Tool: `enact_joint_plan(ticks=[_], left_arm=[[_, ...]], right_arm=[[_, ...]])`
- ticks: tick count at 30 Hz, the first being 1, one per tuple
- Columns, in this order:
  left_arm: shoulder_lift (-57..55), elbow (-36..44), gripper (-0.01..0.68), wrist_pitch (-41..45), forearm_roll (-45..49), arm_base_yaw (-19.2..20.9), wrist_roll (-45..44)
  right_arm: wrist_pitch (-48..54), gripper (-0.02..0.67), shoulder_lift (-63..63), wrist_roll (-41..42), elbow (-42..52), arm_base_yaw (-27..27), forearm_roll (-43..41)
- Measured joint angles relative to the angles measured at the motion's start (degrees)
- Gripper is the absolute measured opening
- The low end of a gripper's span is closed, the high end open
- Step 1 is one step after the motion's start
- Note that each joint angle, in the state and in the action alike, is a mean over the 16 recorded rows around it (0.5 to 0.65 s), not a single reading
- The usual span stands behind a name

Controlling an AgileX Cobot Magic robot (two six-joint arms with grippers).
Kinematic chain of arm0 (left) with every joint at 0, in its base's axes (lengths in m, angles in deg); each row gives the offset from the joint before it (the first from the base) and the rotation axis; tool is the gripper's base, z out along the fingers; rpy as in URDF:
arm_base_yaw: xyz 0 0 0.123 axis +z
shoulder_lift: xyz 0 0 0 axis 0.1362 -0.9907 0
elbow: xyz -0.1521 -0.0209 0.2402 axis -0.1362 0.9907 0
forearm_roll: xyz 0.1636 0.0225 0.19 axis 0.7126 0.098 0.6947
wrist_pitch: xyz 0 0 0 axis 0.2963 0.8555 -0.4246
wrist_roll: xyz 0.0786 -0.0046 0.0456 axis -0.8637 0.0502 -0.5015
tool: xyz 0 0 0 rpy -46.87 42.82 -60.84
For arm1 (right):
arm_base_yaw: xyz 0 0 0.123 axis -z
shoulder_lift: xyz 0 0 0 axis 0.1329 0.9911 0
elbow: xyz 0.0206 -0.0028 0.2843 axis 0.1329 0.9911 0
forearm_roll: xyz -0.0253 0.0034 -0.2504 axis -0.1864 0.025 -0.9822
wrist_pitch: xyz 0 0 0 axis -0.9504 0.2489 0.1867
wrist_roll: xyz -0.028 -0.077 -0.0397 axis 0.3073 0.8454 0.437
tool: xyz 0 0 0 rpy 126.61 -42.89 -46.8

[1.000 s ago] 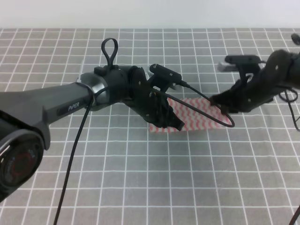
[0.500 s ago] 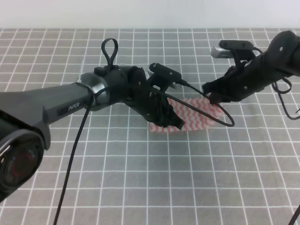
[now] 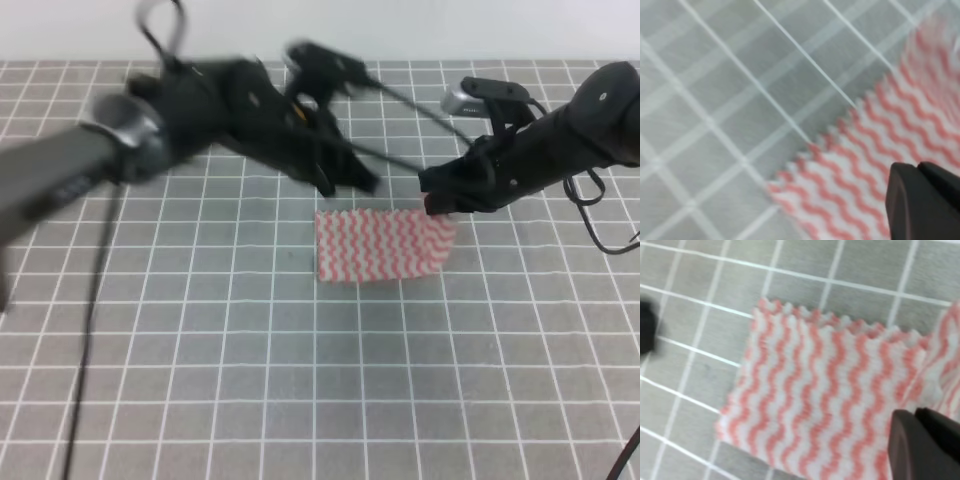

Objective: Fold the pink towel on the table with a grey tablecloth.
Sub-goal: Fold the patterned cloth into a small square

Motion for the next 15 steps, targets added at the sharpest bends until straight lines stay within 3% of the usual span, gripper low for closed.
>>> enact_joint_plan(ticks=[15], left_arm=[[10.39, -0.06, -0.001, 2.8, -0.06, 3.0, 0.01]], right_arm=[[-1.94, -0.016, 2.4, 3.55, -1.43, -4.92, 6.19]])
